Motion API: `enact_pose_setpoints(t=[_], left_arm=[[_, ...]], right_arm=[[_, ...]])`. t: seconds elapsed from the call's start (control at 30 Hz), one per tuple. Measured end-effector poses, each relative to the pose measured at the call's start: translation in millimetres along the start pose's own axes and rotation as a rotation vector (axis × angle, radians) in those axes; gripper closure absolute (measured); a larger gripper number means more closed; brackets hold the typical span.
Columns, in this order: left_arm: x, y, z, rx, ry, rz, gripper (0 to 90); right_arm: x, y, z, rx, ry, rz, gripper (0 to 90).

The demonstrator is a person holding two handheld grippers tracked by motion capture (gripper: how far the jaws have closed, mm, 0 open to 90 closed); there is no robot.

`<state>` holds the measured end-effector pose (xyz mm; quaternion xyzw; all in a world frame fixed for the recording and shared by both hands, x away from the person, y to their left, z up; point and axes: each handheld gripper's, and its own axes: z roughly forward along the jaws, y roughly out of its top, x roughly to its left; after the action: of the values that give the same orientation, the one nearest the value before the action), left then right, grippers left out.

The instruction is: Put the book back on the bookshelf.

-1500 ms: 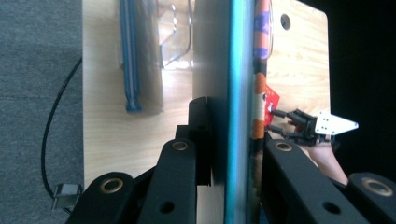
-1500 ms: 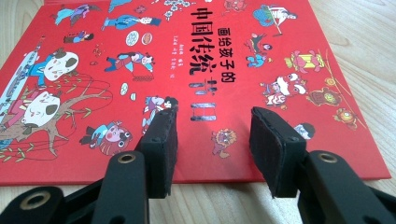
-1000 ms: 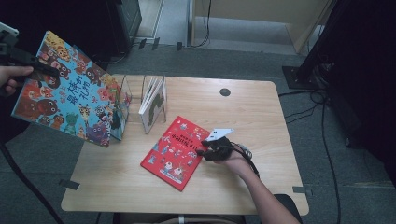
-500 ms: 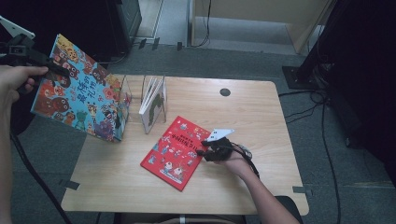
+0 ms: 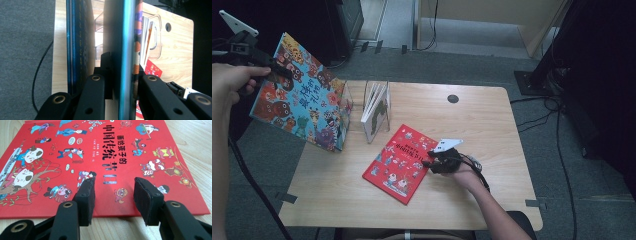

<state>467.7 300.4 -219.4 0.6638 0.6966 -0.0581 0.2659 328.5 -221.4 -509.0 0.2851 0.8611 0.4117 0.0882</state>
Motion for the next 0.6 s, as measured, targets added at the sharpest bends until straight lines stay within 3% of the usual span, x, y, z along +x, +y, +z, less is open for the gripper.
enact_pose_setpoints(t=[0.3,0.43,0.6], left_arm=[[3.8,3.4,25.0,0.014,0.01,-0.005,79.0],[7.0,3.2,34.9,0.02,0.008,0.014,78.5],[6.8,2.7,35.9,0.016,0.023,0.02,78.7]], right_arm=[[-0.3,-0.3,-0.5,0.0,0.004,0.0,52.7],[-0.4,-0.2,-0.5,0.0,0.005,0.0,52.7],[-0.5,-0.3,-0.6,0.0,0.003,0.001,52.7]])
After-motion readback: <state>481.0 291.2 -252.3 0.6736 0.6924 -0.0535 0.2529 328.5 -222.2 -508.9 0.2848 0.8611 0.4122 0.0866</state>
